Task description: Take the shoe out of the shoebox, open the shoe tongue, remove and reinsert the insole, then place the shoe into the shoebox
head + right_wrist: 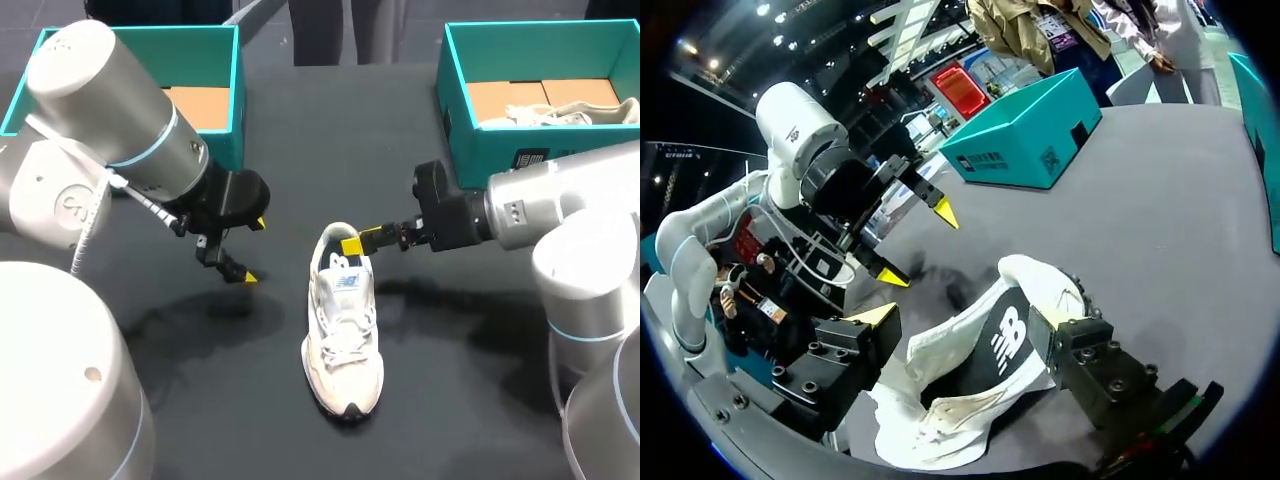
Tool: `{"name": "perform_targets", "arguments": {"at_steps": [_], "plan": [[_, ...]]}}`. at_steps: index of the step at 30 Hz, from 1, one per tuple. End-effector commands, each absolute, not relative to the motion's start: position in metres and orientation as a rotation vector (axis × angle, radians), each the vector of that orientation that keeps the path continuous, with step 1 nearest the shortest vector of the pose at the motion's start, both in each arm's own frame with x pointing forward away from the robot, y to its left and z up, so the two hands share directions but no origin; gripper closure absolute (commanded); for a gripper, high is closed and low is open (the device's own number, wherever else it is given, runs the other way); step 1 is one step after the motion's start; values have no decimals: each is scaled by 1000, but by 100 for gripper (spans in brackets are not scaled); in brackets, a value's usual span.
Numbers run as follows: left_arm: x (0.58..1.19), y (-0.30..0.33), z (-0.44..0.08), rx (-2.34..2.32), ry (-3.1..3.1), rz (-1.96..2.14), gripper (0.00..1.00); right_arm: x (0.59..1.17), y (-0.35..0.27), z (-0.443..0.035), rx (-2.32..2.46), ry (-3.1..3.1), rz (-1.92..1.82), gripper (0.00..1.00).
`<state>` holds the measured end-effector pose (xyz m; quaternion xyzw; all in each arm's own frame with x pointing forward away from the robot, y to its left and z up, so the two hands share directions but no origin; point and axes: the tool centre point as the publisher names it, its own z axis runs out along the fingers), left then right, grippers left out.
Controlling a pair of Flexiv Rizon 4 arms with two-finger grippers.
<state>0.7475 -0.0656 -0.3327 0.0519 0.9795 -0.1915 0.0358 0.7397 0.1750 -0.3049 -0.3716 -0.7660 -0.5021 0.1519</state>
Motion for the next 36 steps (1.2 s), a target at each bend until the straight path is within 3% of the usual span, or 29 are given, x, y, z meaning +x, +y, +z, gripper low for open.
{"name": "perform_targets", "arguments": {"at_steps": [1,16,36], "plan": [[744,-53,-321,159,3004,-575,0,741,161,-295,-1076,-2228,-1371,17],[758,-18,-296,237,2996,-507,0,745,109,-281,-1315,-2344,-1131,25],[772,33,-265,354,3020,-488,0,750,111,-240,-1601,-2541,-718,51]]}}
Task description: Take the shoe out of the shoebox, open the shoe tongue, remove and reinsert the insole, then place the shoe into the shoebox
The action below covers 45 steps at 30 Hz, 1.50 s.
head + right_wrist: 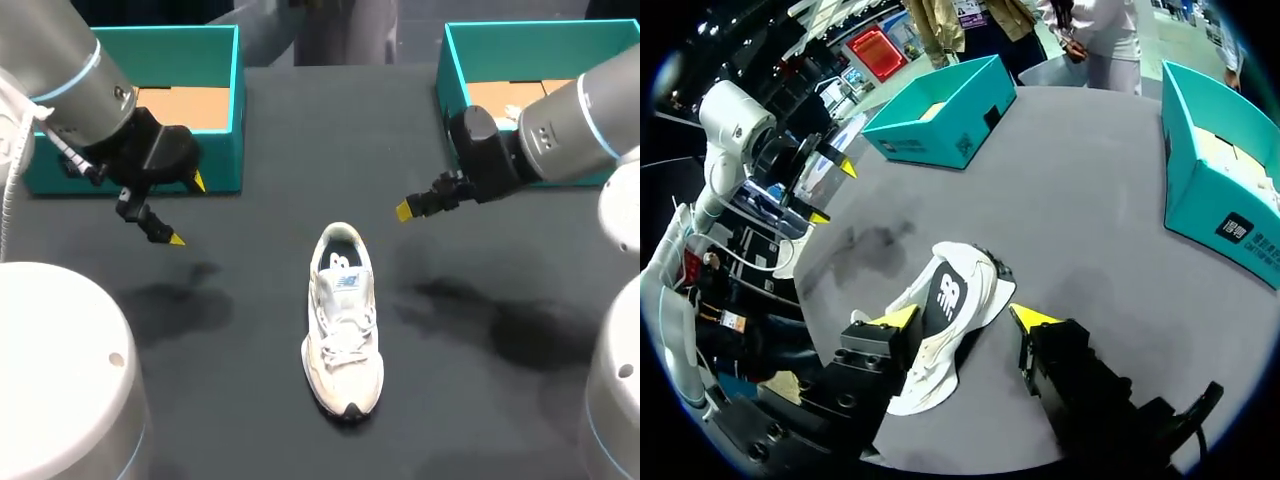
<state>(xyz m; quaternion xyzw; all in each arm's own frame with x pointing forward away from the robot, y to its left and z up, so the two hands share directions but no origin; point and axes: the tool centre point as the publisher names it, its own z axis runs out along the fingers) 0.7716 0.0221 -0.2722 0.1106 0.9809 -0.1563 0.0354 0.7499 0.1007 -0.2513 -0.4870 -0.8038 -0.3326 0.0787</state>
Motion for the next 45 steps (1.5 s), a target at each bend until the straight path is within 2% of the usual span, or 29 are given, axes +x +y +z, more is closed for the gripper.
{"name": "perform_targets", "arguments": {"at_steps": [1,3,4,6,7,21,34,45], "plan": [[773,36,-264,366,3023,-503,0,749,114,-239,-1627,-2553,-693,53],[775,41,-263,391,3026,-516,0,748,120,-238,-1655,-2568,-640,58],[776,43,-262,399,3027,-521,0,747,124,-238,-1679,-2571,-620,67],[779,46,-261,425,3028,-527,0,745,129,-236,-1695,-2573,-600,98],[780,49,-261,446,3031,-538,0,744,133,-235,-1701,-2569,-603,100],[790,74,-253,542,3030,-497,0,732,195,-231,-2035,-2547,-337,100],[790,74,-253,542,3030,-497,0,732,200,-234,-2035,-2558,-353,100],[790,74,-253,542,3030,-497,0,716,206,-251,-2281,-2501,-155,100]]}}
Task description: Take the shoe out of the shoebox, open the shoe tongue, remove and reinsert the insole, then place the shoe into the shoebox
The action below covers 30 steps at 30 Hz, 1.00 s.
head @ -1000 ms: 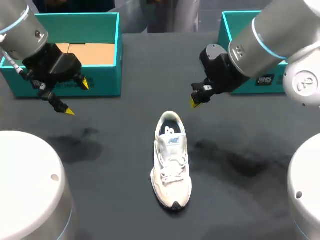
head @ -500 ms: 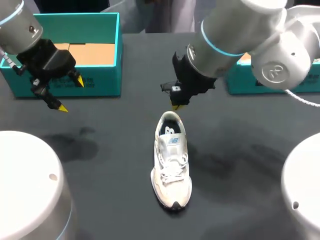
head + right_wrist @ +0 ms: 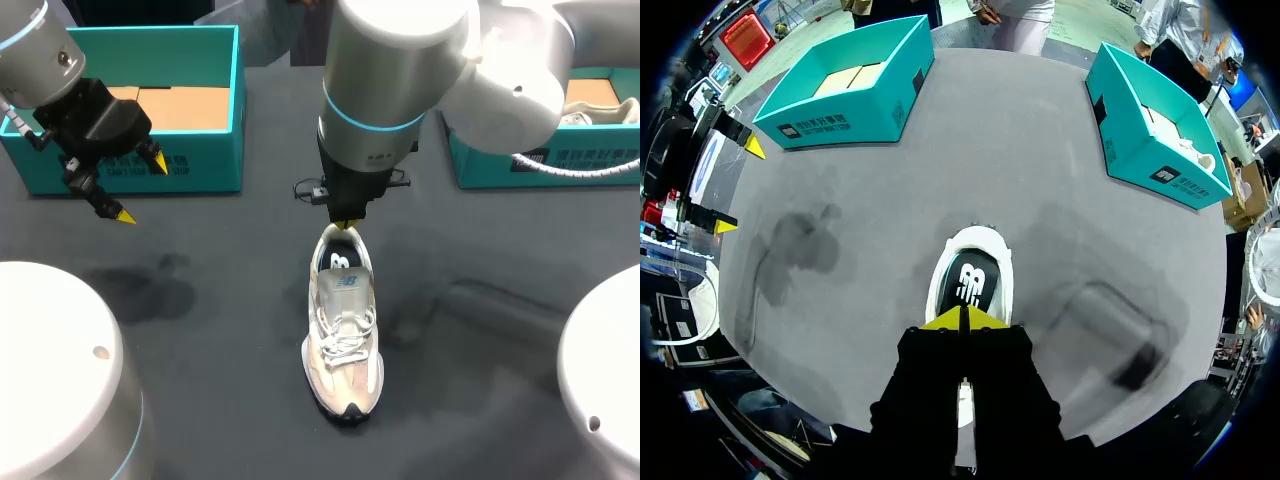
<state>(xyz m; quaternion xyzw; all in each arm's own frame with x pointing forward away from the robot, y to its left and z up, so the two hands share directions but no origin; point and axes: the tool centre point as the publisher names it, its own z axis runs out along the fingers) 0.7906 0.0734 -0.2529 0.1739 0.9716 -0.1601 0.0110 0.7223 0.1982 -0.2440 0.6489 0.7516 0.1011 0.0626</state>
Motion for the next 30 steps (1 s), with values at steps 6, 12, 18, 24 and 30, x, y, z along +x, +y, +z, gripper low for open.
{"name": "perform_targets", "arguments": {"at_steps": [6,12,18,24,30], "plan": [[790,74,-253,542,3030,-497,0,716,206,-251,1949,2136,133,100],[790,74,-253,542,3030,-497,0,716,210,-255,1935,2137,142,100],[790,74,-253,542,3030,-497,0,722,221,-284,1899,2138,143,100],[790,74,-253,542,3030,-497,0,732,226,-308,1910,2118,113,100],[790,74,-253,542,3030,-497,0,741,228,-326,1928,2091,101,100]]}}
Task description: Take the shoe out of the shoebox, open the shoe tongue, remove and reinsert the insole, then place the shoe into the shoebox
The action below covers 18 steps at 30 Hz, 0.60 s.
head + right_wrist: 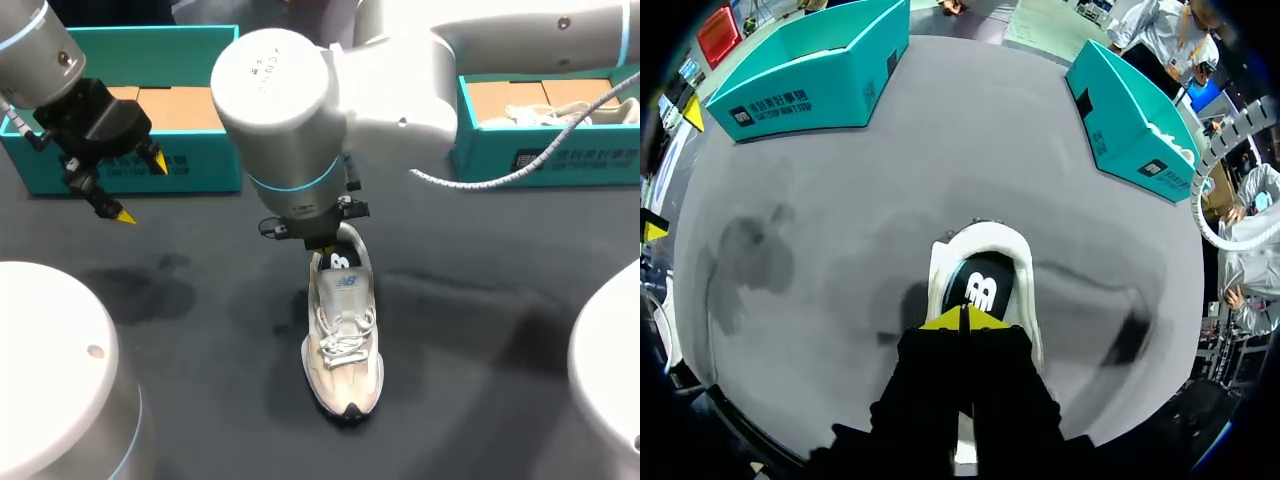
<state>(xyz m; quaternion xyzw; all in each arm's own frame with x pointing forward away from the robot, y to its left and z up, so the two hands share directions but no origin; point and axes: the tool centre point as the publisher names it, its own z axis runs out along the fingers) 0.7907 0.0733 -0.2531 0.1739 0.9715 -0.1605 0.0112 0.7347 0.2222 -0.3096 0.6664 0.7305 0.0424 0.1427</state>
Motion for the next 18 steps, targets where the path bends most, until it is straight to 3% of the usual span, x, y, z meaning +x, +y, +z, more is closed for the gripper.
{"name": "perform_targets", "arguments": {"at_steps": [1,18], "plan": [[790,74,-253,542,3030,-497,0,742,228,-328,1930,2091,102,100],[790,74,-253,542,3030,-497,0,751,216,-364,1983,2117,107,100]]}}
